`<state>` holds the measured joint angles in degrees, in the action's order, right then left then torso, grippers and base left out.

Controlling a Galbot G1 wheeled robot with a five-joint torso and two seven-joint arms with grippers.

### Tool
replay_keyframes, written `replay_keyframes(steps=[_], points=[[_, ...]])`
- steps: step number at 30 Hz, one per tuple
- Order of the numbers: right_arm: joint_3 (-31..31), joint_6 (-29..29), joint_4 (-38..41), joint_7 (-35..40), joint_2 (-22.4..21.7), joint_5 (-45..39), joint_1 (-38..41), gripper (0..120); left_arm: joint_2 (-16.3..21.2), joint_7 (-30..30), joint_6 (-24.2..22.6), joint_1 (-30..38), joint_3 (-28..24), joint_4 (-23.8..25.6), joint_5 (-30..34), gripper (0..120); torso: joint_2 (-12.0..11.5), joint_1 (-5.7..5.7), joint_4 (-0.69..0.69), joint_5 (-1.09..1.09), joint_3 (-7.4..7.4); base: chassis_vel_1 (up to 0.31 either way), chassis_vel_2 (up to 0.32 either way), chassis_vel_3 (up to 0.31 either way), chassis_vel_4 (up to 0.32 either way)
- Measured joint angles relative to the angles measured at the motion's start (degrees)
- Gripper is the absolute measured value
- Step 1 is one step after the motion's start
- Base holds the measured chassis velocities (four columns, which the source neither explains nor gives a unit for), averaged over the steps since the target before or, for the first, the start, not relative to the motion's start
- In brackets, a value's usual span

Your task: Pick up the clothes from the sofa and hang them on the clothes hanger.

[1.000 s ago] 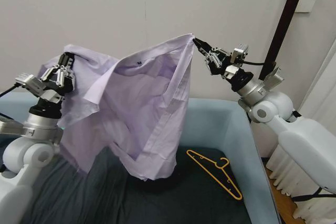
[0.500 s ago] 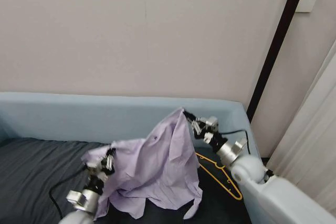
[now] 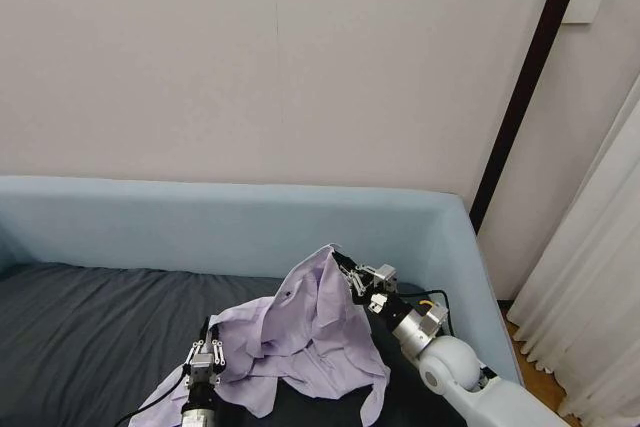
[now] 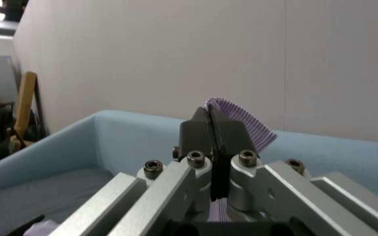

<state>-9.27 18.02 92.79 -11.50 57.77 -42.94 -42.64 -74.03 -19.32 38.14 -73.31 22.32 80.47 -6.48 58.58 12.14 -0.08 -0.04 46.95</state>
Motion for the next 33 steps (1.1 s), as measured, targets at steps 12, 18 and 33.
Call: replay_keyframes(steps=[12,18,33], points=[[-1.5,-2.0,-1.8,2.9,3.6,-10.9,5.9,0,3.1,-3.5,-7.0,-0.1,1.2,-3.7,9.6,79,0.0,0.00,0.00,-0.03,0.01,0.000,0.000,0.000,0.000],[-1.8,-2.0,-2.5,2.4,4.7,-11.2,6.6,0,2.6,-7.9,-5.9,-1.8,1.2,0.8,10.1,98,0.0,0.00,0.00,-0.01,0.01,0.000,0.000,0.000,0.000],[-0.6,-2.1,-3.5,1.9,5.3,-13.2,8.2,0,10.5,35.7,9.0,0.7,4.6,-6.5,20.2,100,0.0,0.00,0.01,0.00,0.01,0.000,0.000,0.000,0.000]])
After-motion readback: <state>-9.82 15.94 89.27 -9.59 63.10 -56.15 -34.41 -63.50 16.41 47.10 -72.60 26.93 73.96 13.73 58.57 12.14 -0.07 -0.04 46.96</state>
